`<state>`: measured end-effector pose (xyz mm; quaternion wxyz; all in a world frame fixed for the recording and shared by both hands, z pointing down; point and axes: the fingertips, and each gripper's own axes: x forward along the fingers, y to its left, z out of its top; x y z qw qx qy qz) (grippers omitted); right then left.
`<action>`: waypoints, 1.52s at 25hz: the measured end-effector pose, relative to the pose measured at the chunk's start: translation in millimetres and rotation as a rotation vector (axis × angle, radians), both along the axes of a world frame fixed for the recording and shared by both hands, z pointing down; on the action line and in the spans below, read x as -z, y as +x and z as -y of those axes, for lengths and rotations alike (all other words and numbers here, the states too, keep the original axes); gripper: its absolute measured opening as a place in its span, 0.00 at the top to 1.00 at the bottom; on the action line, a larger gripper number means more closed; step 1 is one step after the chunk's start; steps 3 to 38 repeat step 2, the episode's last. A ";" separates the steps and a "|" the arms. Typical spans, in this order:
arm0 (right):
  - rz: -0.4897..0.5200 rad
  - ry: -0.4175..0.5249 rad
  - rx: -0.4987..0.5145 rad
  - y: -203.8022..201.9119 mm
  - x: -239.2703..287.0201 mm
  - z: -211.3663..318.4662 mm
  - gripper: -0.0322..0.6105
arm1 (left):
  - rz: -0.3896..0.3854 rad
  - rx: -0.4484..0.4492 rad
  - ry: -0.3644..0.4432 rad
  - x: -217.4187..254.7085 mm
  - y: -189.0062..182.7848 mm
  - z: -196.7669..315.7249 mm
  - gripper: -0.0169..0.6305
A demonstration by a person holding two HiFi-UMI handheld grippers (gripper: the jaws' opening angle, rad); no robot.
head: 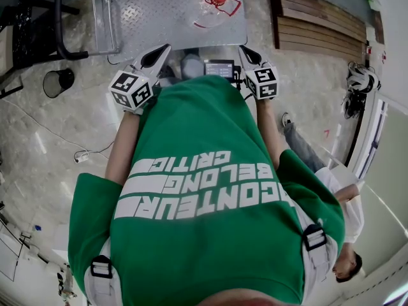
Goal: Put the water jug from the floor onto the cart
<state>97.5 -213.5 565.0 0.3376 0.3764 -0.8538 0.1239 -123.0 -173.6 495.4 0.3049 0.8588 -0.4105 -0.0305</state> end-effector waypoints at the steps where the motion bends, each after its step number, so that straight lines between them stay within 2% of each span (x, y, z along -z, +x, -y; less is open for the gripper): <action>1: 0.000 0.000 0.000 0.4 -0.1 -0.5 0.96 | 0.000 0.001 -0.001 -0.2 0.1 -0.5 0.95; 38: 0.001 0.000 0.000 0.8 -0.2 -0.9 0.96 | 0.000 0.003 -0.001 -0.4 0.2 -0.9 0.95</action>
